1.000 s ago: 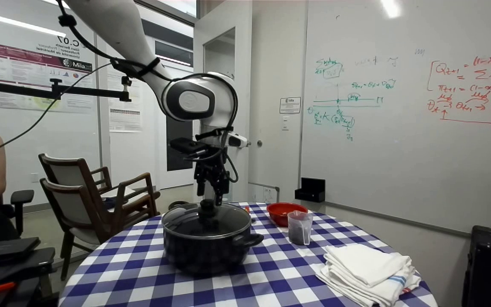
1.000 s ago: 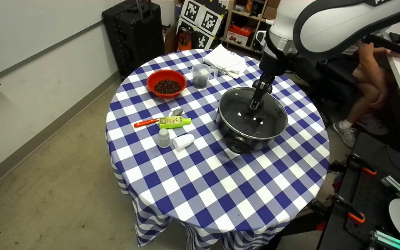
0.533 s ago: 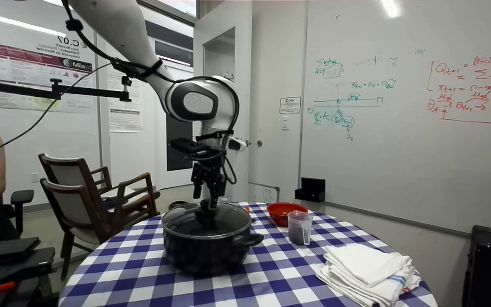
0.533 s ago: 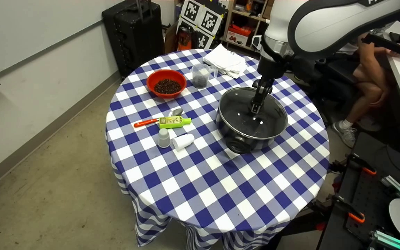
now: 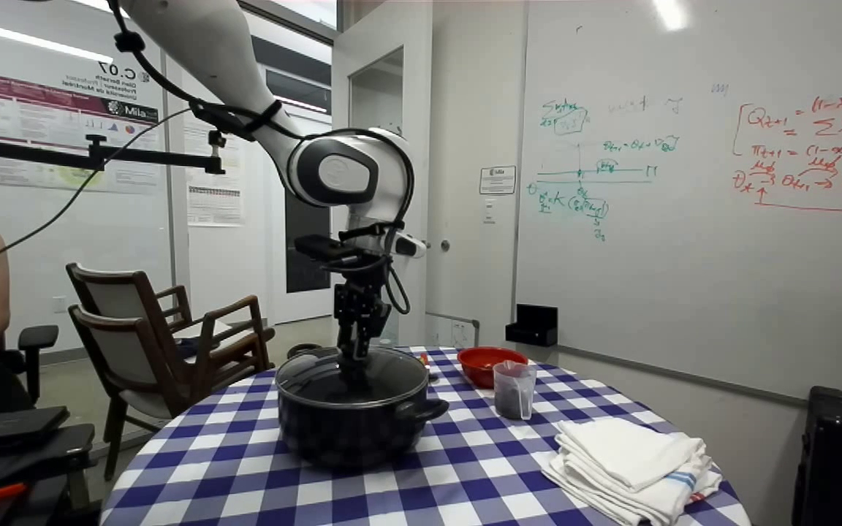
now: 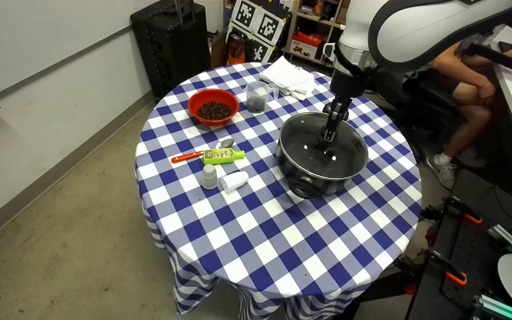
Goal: Pick up the lid and put it on the table
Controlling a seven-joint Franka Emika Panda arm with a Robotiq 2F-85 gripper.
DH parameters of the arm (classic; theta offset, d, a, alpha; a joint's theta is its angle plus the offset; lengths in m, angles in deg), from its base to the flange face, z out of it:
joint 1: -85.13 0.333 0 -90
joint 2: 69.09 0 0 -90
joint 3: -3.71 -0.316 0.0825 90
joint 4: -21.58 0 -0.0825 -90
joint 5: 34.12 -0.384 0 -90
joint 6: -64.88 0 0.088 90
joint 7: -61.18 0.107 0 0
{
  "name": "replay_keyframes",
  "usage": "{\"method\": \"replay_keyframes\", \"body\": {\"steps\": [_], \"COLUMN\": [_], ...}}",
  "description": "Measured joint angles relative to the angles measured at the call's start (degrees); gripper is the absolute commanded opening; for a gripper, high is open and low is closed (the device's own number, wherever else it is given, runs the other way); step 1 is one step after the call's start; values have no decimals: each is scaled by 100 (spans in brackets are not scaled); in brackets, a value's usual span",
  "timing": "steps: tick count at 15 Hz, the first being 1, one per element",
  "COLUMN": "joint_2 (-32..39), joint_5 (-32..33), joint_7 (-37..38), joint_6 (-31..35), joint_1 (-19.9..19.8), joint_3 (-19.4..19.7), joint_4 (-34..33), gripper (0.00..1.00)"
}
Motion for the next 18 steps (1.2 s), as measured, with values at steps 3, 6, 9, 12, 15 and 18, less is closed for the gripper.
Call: {"method": "replay_keyframes", "body": {"steps": [3, 6, 9, 12, 15, 18], "joint_2": [2, -8, -91, -370, -829, -1361], "joint_5": [0, 54, 112, 96, 73, 15], "joint_7": [0, 0, -167, -630, -853, -880], "joint_6": [-3, 0, 46, 99, 203, 330], "joint_1": [0, 9, 2, -44, -125, -283], "joint_3": [0, -5, -65, -158, -160, -78], "joint_4": [-3, -2, 20, 116, 409, 929], "gripper": [25, 25, 25, 25, 25, 25]}}
